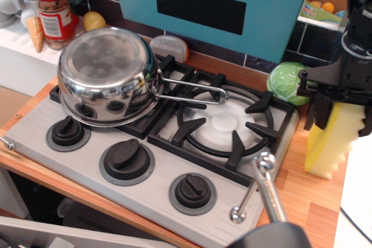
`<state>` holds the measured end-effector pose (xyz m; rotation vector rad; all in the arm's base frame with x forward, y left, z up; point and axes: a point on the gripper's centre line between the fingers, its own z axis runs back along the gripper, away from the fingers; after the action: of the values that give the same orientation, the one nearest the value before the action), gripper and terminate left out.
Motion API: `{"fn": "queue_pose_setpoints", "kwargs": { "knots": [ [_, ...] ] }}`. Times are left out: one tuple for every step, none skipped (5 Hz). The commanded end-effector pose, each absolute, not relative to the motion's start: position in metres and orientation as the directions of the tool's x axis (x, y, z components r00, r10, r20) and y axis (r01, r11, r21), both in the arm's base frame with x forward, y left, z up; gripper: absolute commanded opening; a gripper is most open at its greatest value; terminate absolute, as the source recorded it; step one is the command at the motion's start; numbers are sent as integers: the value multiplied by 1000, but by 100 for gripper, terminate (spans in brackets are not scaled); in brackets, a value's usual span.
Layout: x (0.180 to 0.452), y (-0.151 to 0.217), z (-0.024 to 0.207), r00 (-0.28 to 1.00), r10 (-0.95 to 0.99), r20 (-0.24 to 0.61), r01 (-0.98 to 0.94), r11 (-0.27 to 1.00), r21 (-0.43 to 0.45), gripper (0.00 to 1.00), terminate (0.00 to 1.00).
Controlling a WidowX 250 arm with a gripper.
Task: Wipe pot with sponge
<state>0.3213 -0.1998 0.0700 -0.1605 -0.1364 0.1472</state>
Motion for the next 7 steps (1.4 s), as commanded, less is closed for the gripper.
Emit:
{"fn": "queue_pose_setpoints", "kwargs": {
  "knots": [
    [303, -176, 125, 979, 143, 148, -105, 966, -238, 0, 0],
    [288, -138, 158, 976, 136, 171, -80, 951, -297, 0, 0],
    [283, -87, 183, 973, 126, 195, -59, 945, -321, 0, 0],
    [279, -38, 188, 968, 112, 223, -38, 949, -313, 0, 0],
    [271, 12, 176, 962, 61, 265, 14, 962, -272, 0, 0],
    [265, 47, 165, 961, 31, 273, 36, 971, -238, 0, 0],
    [265, 55, 155, 960, 18, 280, 43, 977, -208, 0, 0]
  ]
}}
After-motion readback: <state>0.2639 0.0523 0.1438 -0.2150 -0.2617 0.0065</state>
